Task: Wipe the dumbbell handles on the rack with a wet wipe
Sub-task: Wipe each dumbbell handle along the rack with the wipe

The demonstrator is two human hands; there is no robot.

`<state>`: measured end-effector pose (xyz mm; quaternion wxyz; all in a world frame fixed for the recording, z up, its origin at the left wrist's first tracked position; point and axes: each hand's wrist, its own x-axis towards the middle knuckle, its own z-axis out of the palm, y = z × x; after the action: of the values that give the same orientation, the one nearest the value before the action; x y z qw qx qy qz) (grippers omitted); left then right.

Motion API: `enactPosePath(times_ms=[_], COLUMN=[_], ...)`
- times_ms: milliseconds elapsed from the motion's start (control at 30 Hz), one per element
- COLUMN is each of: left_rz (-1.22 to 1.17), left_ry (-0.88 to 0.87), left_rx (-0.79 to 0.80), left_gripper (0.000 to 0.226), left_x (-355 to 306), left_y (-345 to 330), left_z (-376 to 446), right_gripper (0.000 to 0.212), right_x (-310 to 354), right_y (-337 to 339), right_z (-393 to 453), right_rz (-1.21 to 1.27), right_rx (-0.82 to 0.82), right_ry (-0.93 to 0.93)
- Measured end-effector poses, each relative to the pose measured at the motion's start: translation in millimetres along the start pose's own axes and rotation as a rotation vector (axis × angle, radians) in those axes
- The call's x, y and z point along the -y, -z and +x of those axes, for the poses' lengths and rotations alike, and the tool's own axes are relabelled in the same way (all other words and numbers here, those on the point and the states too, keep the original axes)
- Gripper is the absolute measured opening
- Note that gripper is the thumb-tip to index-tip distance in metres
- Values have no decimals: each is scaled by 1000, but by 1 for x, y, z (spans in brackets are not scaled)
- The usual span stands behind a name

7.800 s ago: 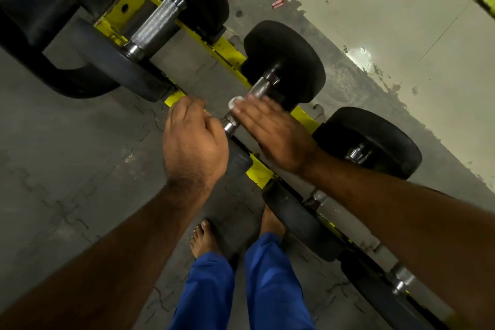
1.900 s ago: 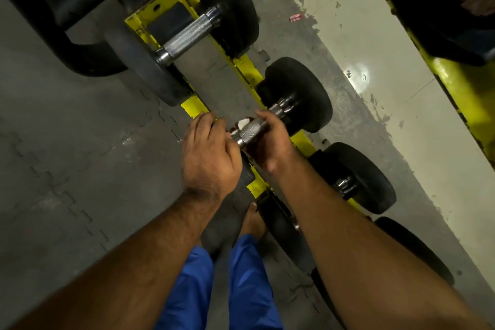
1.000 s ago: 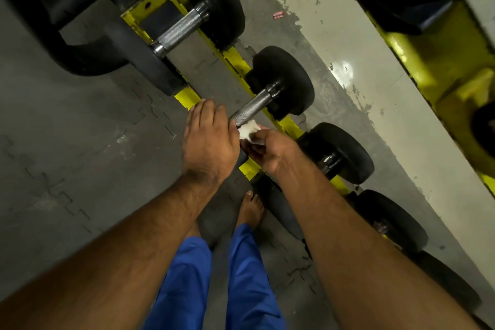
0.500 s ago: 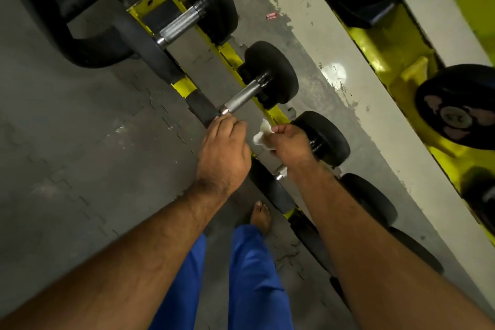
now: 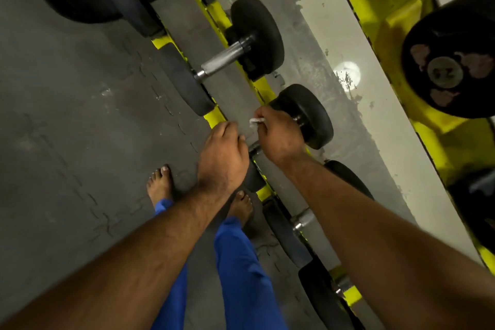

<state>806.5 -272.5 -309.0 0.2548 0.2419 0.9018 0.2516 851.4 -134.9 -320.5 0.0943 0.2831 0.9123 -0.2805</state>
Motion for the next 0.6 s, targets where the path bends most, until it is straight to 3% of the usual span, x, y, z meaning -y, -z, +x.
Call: enactPosePath(times_ms=[100, 267, 400, 600], left_rz=[-4, -18, -32, -59], left_ry=[38, 78, 70, 61], left_rx=[-26, -92, -119, -150], left_gripper=[34, 48, 50, 51], left_x=[2, 2, 4, 6], left_y=[-17, -32, -40, -42], left_z=[-5, -7, -4, -3], right_gripper=[12, 16, 34, 28], right_x=[-4, -20, -33, -52], right_y=[-7, -14, -24, -34], right_z=[0, -16, -27, -31], right_rz=[-39, -142, -232, -306], right_rx=[-27, 91, 139, 112], right_ry=[114, 232, 325, 494])
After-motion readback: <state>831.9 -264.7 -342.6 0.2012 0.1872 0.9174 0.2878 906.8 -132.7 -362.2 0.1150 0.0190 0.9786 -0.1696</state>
